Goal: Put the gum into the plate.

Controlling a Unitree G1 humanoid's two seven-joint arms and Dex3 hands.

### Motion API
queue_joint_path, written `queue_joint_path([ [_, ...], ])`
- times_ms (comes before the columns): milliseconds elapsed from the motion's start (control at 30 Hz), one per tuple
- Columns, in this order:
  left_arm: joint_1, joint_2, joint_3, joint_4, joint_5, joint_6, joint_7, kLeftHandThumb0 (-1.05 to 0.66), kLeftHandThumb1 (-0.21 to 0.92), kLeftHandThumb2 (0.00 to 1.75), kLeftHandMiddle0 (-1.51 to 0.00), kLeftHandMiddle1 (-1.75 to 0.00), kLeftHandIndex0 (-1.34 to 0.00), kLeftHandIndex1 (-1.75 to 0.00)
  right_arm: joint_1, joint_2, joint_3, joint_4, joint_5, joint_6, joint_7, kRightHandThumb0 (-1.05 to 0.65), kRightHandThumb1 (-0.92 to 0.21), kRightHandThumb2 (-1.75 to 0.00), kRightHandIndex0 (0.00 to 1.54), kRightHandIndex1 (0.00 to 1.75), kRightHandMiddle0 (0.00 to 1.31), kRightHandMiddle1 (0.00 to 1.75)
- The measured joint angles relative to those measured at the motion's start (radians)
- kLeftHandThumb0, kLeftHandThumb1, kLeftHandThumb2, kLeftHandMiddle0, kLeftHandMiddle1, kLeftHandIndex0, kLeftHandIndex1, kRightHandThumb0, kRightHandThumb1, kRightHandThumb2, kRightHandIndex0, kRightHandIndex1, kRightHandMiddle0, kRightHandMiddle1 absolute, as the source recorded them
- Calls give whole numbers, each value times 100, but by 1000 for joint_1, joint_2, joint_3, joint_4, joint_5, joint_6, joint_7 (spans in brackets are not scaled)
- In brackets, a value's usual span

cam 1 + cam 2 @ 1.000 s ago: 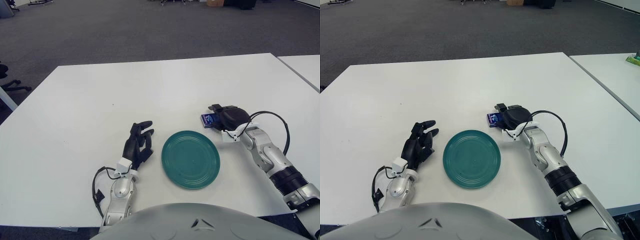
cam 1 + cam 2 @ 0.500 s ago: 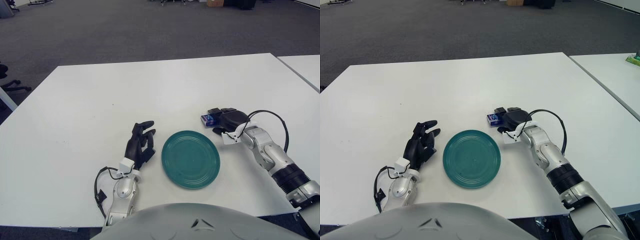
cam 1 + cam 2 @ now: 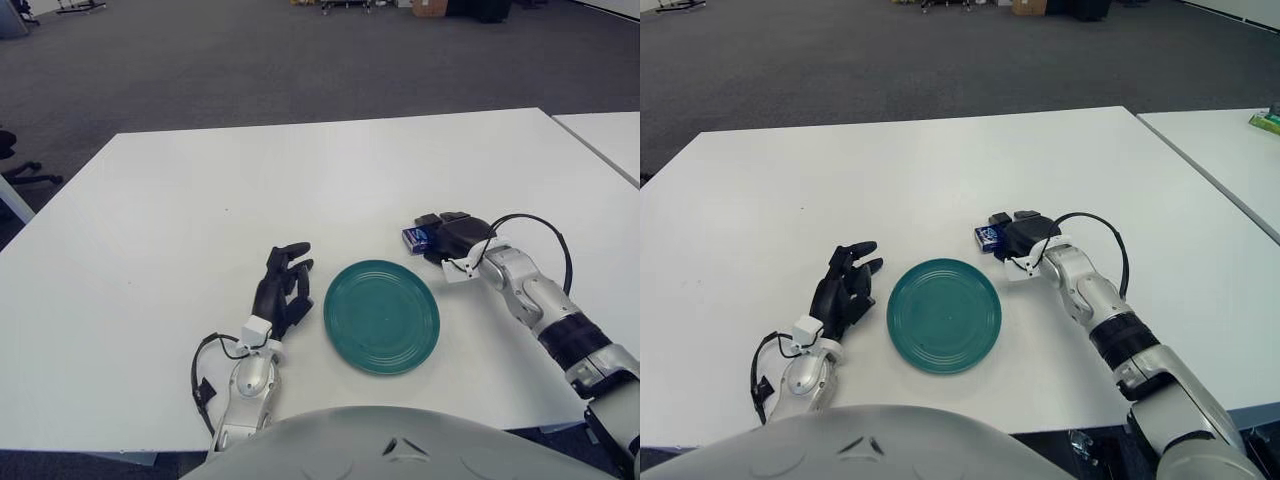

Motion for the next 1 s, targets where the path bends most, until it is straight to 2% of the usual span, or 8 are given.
queue_joint_path([
  [200, -1, 0, 0, 0, -16, 1, 4, -62, 92, 69, -36, -74, -20, -105, -17, 1, 10, 41, 0, -13, -33, -68, -92, -57, 38, 3, 0, 45],
  [300, -2, 0, -1, 1, -26, 1, 5, -61, 92, 68, -36, -74, -20, -105, -37, 4, 24, 83, -5, -18, -77, -68, -92, -59, 47, 9, 0, 61],
  [333, -3, 0, -1, 1, -29, 0, 5, -61, 92, 68, -37, -74, -20, -105, -45, 5, 30, 98, -10, -20, -96, -69, -92, -60, 46, 29, 0, 75],
  [400, -4, 0, -2, 1, -32, 0, 6, -62, 92, 68, -37, -74, -19, -105, -57, 5, 39, 129, -24, -27, -139, -69, -92, -63, 45, 107, 3, 125],
  [433, -4, 0, -2, 1, -33, -1, 6, -62, 92, 68, -37, -74, -19, -105, -65, 6, 45, 147, -31, -33, -169, -68, -92, -65, 51, 131, 10, 143],
  [500, -4, 0, -2, 2, -34, -2, 6, -62, 92, 69, -37, -74, -19, -105, -85, 14, 58, 190, -44, -49, -235, -67, -92, -66, 56, 153, 16, 158],
  [667, -5, 1, -4, 2, -35, -5, 6, -61, 92, 68, -36, -74, -19, -105, -142, 49, 67, 310, -46, -88, -364, -43, -77, -75, 75, 171, 28, 172],
  [1000, -17, 0, 3, 8, -52, -2, 7, -59, 92, 67, -36, -74, -19, -105, -182, 81, 64, 451, 0, -163, -499, -39, -67, -87, 93, 175, 36, 175],
])
